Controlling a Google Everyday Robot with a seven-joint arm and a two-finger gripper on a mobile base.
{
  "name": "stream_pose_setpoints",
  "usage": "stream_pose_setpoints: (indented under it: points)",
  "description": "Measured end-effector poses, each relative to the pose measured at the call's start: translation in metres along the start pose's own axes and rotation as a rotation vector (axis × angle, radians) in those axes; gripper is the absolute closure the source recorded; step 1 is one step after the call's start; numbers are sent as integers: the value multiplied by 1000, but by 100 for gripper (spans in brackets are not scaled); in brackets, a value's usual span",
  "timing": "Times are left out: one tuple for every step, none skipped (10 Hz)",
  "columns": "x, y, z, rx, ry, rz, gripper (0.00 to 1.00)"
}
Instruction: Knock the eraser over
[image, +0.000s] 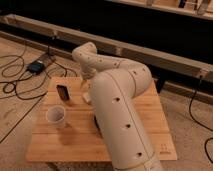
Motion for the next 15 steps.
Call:
stream_pose_setpoints:
  points:
    - [-9,5,-1,6,-12,-17,20]
    - [-20,12,0,12,-30,-38,20]
    - [-29,16,1,18,-42,-53,20]
    - [-35,20,3,21,-52,-64,20]
    - [-44,25,4,22,-65,-74,20]
    - [-54,30,4,21,-82,-84,20]
    - [-59,33,4,19,-90,-88,20]
    - [-64,38,2,9,-98,-92,20]
    - [-68,42,1,3,-105,-95,20]
    - [-71,47,-2,-11,-112,-97,20]
    - [-73,53,-4,-29,-116,-99,20]
    - [-73,61,-6,-49,-116,-103,20]
    - [-71,69,-8,-66,-112,-109,20]
    - [-69,75,-7,-78,-105,-116,20]
    - [-65,84,-7,-94,-93,-127,20]
